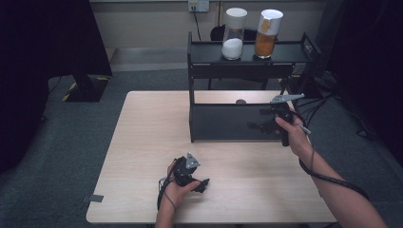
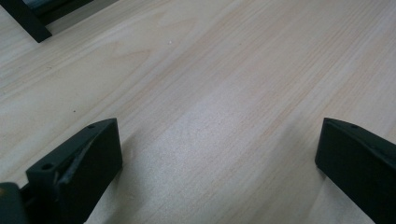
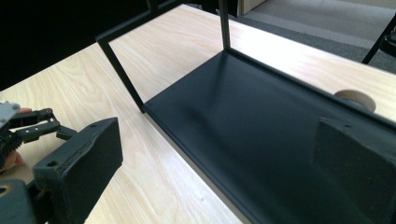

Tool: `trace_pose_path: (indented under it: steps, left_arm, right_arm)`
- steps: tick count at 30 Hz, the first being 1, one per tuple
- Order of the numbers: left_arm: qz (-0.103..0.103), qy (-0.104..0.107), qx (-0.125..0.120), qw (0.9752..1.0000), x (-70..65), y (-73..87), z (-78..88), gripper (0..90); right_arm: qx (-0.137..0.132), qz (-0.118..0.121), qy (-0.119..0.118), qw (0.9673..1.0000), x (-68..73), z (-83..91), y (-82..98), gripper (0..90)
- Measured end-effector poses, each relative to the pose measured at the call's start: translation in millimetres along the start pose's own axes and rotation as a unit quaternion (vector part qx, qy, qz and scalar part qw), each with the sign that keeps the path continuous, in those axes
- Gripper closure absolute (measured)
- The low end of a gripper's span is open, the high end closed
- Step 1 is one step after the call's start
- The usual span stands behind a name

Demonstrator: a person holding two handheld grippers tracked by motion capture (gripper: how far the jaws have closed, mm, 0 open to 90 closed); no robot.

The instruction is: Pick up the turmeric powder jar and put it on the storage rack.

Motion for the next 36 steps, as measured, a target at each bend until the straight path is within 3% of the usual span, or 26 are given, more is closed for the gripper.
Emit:
trace_pose_path:
  steps: [20,36]
  left_arm:
    - [0.000,0.000,0.000,1.0000,0.0,0.0,0.0,0.0]
    - [0.000,0.000,0.000,1.0000,0.0,0.0,0.0,0.0]
  right_arm:
    - [0.016,-0.004,0.006,0.9998,2.2,-3.5,40.0,1.0]
    - [0.027,-0.009,0.011,0.9995,2.6,3.7,71.2,1.0]
Point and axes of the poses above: each handheld gripper's, and its own axes: z roughly backward along the jaws, y roughly out of its underside, x roughly to its left, the point moved 10 cm from there along -z, roughly forward along the jaws, and after that the axes turned 2 degrees about z, right-handed, at the moved point
